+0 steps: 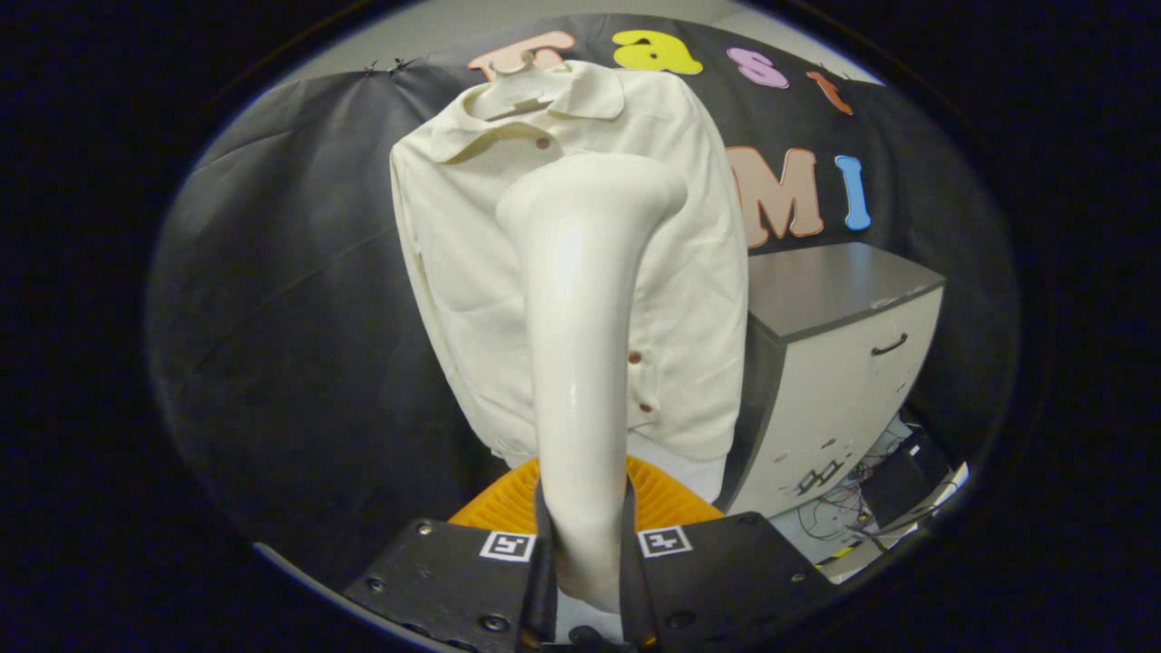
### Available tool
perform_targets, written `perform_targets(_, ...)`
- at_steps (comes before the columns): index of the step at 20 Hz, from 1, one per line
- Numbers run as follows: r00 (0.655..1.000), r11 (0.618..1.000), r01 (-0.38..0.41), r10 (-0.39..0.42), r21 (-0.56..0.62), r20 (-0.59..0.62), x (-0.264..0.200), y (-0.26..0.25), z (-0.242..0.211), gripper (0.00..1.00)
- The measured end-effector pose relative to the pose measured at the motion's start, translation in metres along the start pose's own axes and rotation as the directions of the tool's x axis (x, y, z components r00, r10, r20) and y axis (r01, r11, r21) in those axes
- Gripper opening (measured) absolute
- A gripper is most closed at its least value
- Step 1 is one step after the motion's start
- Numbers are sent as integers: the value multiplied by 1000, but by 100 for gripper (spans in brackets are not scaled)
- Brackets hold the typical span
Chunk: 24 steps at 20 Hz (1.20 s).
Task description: Iron the clothes twice with a garment steamer, once on the left side and once on the right side.
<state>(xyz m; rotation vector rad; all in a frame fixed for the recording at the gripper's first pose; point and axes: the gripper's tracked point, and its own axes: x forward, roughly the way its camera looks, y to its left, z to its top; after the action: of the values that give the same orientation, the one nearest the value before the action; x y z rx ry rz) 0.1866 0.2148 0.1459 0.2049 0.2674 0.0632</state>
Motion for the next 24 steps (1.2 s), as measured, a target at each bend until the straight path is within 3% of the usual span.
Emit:
perform_targets(6, 997, 1000, -4, 4, 10, 72, 13, -15, 53, 27)
perform_targets(17, 995, 998, -64, 64, -13, 78, 71, -27, 114, 27)
perform_targets(24, 995, 995, -94, 94, -17, 28, 106, -35, 101, 27)
